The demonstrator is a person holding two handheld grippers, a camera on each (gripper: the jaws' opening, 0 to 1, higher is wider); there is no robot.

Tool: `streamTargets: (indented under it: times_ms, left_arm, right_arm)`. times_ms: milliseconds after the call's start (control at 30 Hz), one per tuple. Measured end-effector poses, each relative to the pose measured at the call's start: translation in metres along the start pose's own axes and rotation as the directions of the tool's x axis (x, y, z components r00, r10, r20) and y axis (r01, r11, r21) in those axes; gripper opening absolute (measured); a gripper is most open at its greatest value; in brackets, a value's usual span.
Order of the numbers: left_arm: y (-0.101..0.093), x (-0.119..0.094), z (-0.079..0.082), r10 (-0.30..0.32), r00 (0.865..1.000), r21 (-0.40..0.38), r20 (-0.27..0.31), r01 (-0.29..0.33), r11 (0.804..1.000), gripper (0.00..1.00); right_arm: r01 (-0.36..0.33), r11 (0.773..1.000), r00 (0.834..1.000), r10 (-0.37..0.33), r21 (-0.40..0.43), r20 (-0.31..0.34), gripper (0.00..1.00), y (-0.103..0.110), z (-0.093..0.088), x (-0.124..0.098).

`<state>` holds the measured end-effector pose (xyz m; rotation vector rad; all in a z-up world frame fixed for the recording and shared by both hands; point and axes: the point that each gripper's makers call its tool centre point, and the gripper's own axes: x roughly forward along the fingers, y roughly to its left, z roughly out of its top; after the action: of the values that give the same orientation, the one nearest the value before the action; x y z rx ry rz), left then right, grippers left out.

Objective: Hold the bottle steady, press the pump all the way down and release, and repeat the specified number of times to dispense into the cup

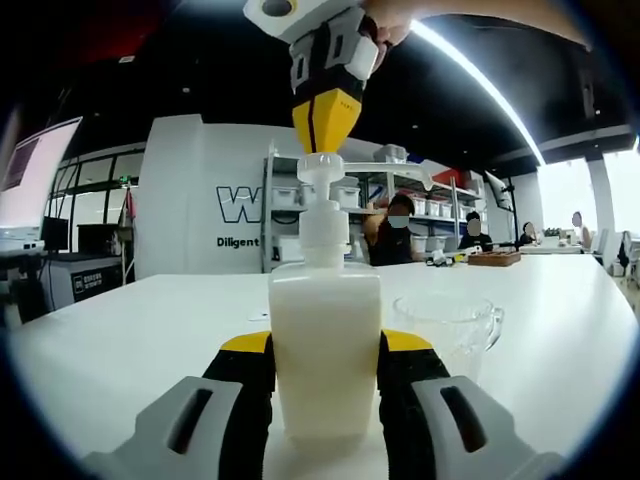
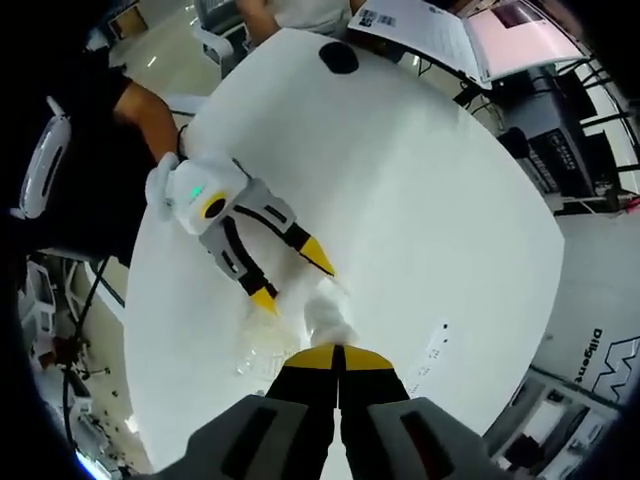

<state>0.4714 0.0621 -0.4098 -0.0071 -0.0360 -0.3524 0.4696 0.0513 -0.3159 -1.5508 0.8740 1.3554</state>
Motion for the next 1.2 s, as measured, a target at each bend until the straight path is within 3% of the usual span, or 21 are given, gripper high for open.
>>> streamTargets:
  times_ms: [1200]
  left_arm:
    - [-0.0042,-0.0083,0.0003,0.004,1.000,0.004,-0.005,-0.004,1.000,0.38]
  right_arm:
    - [0.015,0.999,1.000,-0.015,0.035,-0.021,0.00,0.0018,0.0011,0.0018]
